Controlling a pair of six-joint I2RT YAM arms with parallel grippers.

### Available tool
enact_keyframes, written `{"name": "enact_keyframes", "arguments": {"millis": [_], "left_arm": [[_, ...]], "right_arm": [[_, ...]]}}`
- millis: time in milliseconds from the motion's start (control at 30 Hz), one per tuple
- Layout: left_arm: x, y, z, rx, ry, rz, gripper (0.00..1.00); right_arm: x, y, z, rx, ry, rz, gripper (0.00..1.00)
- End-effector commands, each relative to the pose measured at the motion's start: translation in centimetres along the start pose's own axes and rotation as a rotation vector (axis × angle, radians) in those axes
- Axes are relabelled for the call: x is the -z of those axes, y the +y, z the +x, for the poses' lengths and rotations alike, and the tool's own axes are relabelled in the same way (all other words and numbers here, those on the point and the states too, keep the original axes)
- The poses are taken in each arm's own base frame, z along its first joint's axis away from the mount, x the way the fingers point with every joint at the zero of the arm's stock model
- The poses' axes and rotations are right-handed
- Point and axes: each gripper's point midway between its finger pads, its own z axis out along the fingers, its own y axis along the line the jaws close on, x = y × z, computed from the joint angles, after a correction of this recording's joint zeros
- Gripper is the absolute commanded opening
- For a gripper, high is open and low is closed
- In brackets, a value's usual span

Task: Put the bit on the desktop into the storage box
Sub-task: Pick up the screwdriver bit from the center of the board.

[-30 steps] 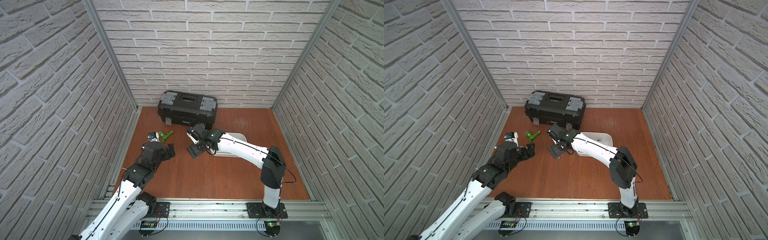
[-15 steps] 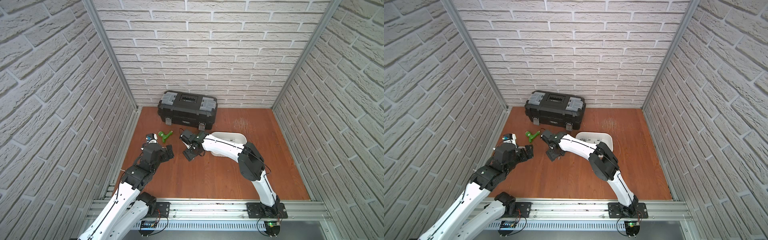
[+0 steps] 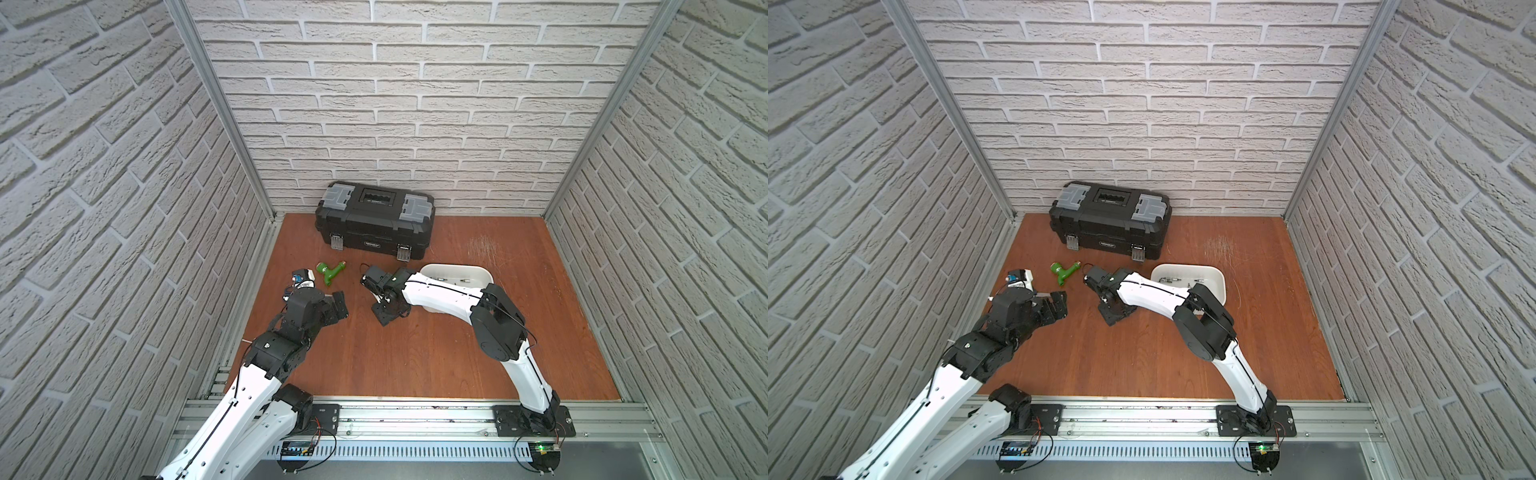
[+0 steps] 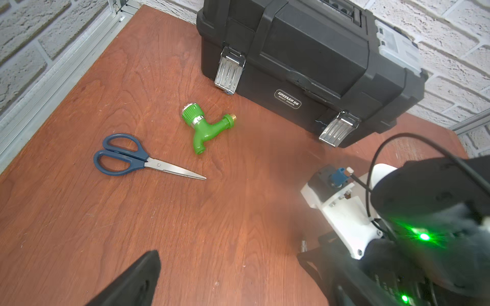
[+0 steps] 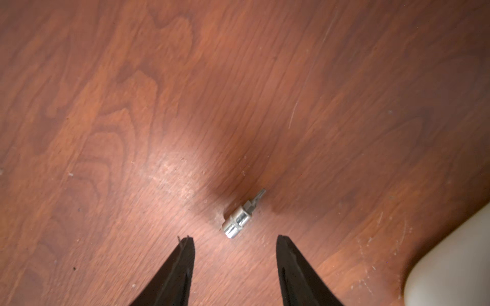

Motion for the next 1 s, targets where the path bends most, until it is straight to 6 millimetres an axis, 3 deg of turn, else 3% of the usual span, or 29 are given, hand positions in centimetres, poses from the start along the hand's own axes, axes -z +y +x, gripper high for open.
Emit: {"name": "enact_keyframes", "arguments": {"millis": [0,367,833,967], "left_arm": [[0.1,0.2,-0.3,0.015,-0.023,0.0,0.98],[0.3,0.4,-0.2,0.022,-0.027,-0.003,0.98],[0.5,0.7,-0.1,0.024,-0.028,-0.011,0.98],[0.5,0.7,0.0,0.023,-0.026,-0.012,0.98]], "right_arm": [[-1.0,0.4,0.3,-0.009,0.011,0.002,0.53],[-2.4,0.1,0.6,-0.006,0.037,0.028,0.45],[-2.6,-0.6,0.8,-0.014,0.029,0.062,0.17],[-2.0,-1.0,0.5,-0.012,0.01,0.079,0.05]]}}
